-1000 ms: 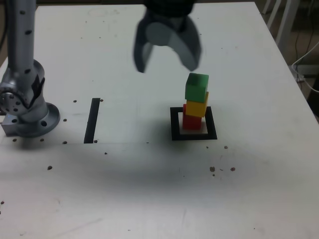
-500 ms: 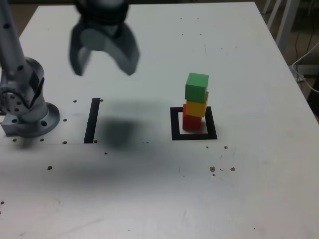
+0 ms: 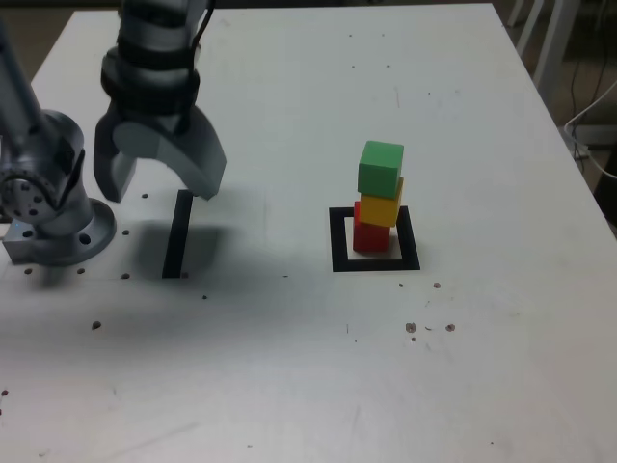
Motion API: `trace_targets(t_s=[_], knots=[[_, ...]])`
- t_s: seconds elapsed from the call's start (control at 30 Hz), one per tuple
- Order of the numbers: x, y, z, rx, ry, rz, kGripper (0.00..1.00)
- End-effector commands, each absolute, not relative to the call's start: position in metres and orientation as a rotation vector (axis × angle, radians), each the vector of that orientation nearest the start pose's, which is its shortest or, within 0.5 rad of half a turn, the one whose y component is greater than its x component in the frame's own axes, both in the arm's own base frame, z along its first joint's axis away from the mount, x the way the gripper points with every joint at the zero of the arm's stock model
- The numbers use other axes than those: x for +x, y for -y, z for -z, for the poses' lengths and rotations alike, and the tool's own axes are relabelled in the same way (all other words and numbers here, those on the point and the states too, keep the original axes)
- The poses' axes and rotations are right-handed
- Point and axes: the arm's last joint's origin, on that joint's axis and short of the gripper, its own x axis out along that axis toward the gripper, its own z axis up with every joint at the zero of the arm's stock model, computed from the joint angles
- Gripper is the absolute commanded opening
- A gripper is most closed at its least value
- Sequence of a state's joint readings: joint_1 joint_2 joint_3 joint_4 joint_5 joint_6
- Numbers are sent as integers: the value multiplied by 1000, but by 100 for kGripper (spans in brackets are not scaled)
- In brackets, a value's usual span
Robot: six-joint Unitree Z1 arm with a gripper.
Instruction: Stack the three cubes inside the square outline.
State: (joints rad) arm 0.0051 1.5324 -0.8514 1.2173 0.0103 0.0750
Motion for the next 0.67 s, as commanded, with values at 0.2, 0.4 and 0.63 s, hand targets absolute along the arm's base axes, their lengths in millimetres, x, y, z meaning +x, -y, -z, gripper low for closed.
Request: trace_targets(t_s=[0.2, 0.4, 0.63], knots=[[145, 0, -226, 24, -1868, 78, 99], [142, 1, -222, 13, -1865, 83, 99], [137, 1, -221, 10, -1865, 84, 99]])
